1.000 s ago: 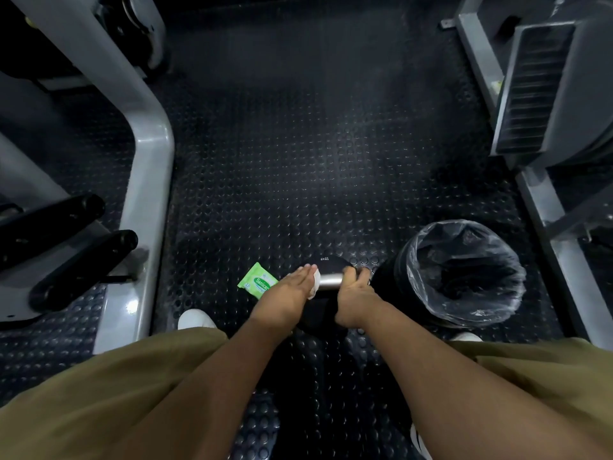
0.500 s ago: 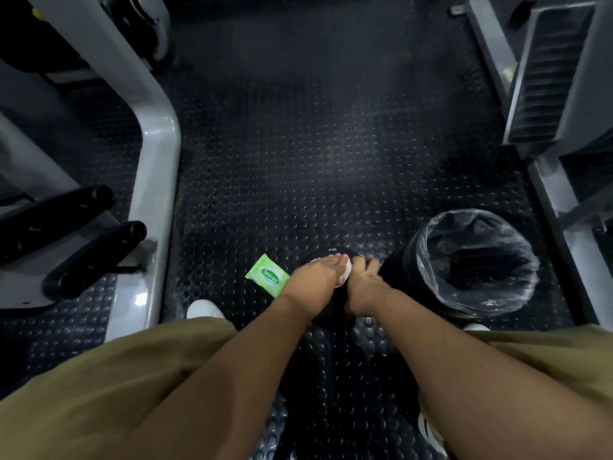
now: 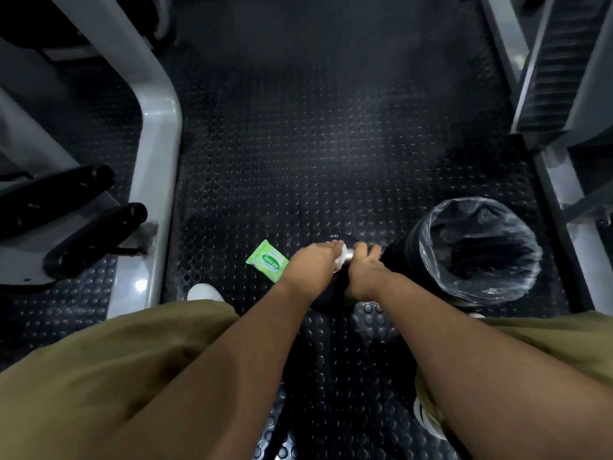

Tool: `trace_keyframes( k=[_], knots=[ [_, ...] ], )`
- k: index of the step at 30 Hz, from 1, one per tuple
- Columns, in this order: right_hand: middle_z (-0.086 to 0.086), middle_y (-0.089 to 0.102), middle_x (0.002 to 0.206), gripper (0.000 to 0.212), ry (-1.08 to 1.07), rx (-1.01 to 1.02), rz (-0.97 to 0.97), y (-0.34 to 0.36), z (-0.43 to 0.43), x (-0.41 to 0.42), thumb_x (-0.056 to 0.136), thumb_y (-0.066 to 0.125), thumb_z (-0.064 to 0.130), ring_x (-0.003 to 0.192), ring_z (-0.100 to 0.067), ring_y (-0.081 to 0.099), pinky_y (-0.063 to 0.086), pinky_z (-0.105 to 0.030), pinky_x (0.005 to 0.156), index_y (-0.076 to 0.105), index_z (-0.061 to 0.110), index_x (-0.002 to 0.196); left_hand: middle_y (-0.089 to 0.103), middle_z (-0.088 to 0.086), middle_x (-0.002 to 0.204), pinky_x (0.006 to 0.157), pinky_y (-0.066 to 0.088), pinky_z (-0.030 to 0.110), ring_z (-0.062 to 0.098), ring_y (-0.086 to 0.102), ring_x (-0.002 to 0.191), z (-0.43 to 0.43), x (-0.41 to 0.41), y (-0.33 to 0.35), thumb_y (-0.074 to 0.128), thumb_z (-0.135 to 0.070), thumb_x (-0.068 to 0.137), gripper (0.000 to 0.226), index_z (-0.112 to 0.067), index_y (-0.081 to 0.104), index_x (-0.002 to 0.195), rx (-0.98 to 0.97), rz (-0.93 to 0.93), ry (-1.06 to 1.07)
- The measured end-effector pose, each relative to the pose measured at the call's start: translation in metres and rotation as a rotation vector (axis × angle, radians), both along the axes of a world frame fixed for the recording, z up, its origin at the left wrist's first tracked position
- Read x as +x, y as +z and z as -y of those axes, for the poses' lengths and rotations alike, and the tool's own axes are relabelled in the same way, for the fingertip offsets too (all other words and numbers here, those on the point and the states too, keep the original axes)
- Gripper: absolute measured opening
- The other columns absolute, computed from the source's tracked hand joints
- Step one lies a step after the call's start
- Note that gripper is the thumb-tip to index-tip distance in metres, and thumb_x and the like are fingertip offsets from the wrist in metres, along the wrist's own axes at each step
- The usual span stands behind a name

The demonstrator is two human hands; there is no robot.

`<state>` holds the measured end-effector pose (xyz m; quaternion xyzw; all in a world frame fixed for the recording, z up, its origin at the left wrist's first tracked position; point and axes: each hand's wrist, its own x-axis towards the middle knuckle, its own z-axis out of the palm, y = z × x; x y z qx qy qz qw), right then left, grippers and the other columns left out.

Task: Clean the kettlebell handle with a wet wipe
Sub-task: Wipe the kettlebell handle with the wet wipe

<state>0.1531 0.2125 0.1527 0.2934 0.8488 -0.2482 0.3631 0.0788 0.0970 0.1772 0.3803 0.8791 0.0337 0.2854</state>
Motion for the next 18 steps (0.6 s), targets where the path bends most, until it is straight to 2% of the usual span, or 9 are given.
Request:
trace_keyframes(
  k=[4, 8, 12, 16, 18],
  knots=[
    [-0.012, 0.017, 0.137, 0.101, -0.001, 0.024, 0.036, 0.002, 0.002, -0.003, 0.071, 0.083, 0.017, 0.111, -0.032, 0.057, 0.051, -0.035, 0.079, 0.013, 0.024, 0.143, 0.050, 0.003, 0.157, 0.111, 0.045, 0.042, 0.026, 0.054, 0.138, -0.008, 0.002, 0.000, 0.055, -0.014, 0.102, 0.058, -0.017, 0.040, 0.158, 0.038, -0.002, -0.063],
    [-0.012, 0.016, 0.138, 0.094, 0.002, 0.013, 0.008, 0.001, 0.000, 0.000, 0.074, 0.081, 0.015, 0.112, -0.032, 0.054, 0.048, -0.032, 0.077, 0.015, 0.022, 0.140, 0.062, 0.003, 0.146, 0.101, 0.052, 0.041, 0.030, 0.065, 0.124, 0.014, -0.008, -0.005, 0.057, -0.017, 0.101, 0.054, -0.022, 0.048, 0.154, 0.070, 0.048, 0.015],
    [-0.015, 0.010, 0.144, 0.093, 0.014, 0.016, -0.012, 0.000, 0.000, 0.001, 0.076, 0.078, 0.009, 0.111, -0.032, 0.055, 0.049, -0.031, 0.077, 0.013, 0.023, 0.142, 0.068, 0.005, 0.138, 0.102, 0.052, 0.039, 0.028, 0.066, 0.120, 0.033, -0.016, -0.007, 0.064, -0.023, 0.100, 0.053, -0.030, 0.054, 0.151, 0.125, 0.132, 0.156],
    [-0.017, 0.008, 0.147, 0.095, 0.010, 0.023, -0.006, 0.000, 0.001, 0.002, 0.076, 0.079, 0.011, 0.112, -0.033, 0.055, 0.051, -0.032, 0.081, 0.013, 0.022, 0.143, 0.070, 0.006, 0.134, 0.100, 0.053, 0.041, 0.029, 0.068, 0.116, 0.026, -0.011, -0.003, 0.064, -0.021, 0.099, 0.048, -0.026, 0.058, 0.146, 0.136, 0.126, 0.154],
    [-0.015, 0.011, 0.144, 0.096, 0.006, 0.015, -0.015, 0.001, 0.000, 0.002, 0.075, 0.081, 0.013, 0.108, -0.031, 0.055, 0.050, -0.032, 0.078, 0.014, 0.022, 0.142, 0.071, 0.005, 0.130, 0.096, 0.054, 0.040, 0.030, 0.069, 0.112, 0.019, -0.005, -0.001, 0.061, -0.017, 0.099, 0.037, -0.019, 0.062, 0.136, 0.134, 0.090, 0.109]
  ],
)
